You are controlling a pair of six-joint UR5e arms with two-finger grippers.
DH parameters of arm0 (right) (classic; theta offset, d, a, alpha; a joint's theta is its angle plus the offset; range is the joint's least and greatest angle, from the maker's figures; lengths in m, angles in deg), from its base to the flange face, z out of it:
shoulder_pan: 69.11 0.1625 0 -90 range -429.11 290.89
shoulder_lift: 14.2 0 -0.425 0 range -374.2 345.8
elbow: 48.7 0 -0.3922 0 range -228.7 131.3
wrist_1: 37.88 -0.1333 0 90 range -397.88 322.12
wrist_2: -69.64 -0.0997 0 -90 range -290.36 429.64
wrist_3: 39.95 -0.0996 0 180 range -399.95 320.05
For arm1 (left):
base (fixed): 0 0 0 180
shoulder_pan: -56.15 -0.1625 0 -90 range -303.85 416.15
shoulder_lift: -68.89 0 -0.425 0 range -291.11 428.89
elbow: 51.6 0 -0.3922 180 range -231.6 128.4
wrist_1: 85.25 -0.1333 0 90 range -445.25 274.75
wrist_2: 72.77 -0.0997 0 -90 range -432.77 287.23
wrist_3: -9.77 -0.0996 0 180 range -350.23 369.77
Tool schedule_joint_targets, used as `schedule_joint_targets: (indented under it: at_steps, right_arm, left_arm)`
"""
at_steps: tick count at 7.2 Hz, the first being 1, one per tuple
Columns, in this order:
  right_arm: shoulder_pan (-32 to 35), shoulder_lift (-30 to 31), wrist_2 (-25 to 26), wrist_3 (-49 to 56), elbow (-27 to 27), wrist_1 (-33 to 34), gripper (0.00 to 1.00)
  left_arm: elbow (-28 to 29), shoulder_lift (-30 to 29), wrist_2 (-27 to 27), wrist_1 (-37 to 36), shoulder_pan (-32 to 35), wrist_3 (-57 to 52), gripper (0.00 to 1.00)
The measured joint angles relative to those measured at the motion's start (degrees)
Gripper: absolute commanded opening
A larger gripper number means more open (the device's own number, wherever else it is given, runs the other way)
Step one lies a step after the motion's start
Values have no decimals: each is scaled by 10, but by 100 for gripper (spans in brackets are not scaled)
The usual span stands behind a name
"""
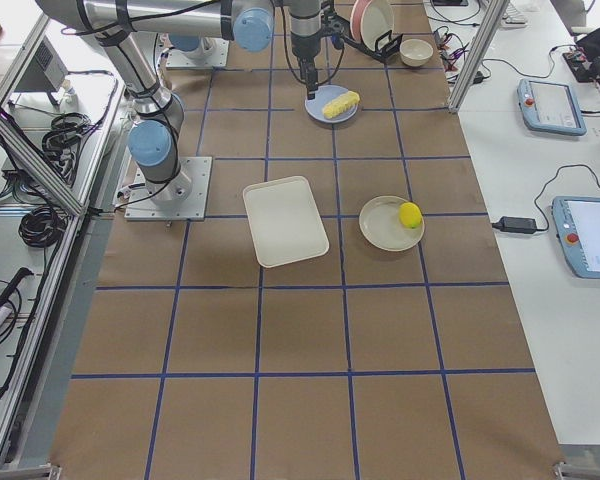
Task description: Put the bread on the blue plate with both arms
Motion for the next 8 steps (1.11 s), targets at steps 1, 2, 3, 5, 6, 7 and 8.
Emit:
schedule_joint_targets:
  at_steps: [1,2,3,5,6,7,8]
  right_arm:
    - [1,2,0,-2,-1,-2,100]
    - [1,1,-1,-2,-3,-2,100]
    - [1,1,-2,-2,-5,-3,100]
    - [1,0,-2,-1,-7,-3,100]
    - [1,-1,-2,-1,-8,-3,100]
    - [1,-1,-2,-1,-10,-3,100]
    - [1,-1,-2,-2,-14,-3,100]
  left_arm:
    - [0,0,0,0,0,0,100]
    - [0,0,0,0,0,0,100]
    - [0,0,0,0,0,0,100]
    - [0,1,0,0,0,0,100]
    - [0,2,1,0,0,0,100]
    - [4,2,3,0,-2,-3,100]
    - [9,3,6,1,-6,-14,100]
